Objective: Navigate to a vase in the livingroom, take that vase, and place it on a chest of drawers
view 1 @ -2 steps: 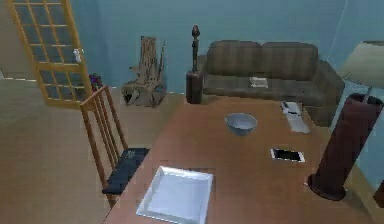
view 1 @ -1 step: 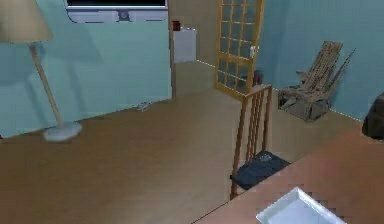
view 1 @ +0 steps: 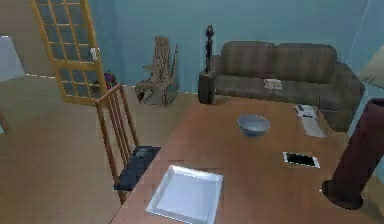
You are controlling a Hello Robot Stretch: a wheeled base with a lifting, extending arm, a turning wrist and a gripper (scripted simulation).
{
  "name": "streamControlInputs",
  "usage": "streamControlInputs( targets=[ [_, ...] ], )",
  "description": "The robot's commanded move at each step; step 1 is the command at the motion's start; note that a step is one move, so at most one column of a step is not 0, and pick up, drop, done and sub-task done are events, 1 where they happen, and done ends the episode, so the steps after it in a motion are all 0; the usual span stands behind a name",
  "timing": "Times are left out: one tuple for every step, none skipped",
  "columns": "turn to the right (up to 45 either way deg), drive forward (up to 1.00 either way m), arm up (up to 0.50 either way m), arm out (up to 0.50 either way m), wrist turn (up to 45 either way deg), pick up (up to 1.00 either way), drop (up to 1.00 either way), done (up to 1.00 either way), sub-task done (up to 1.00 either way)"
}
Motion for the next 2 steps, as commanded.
streamControlInputs(
  targets=[
    [-45.0, 0.0, 0.0, 0.0, 0.0, 0.0, 0.0, 0.0, 0.0],
    [-45.0, 0.0, 0.0, 0.0, 0.0, 0.0, 0.0, 0.0, 0.0]
  ],
)
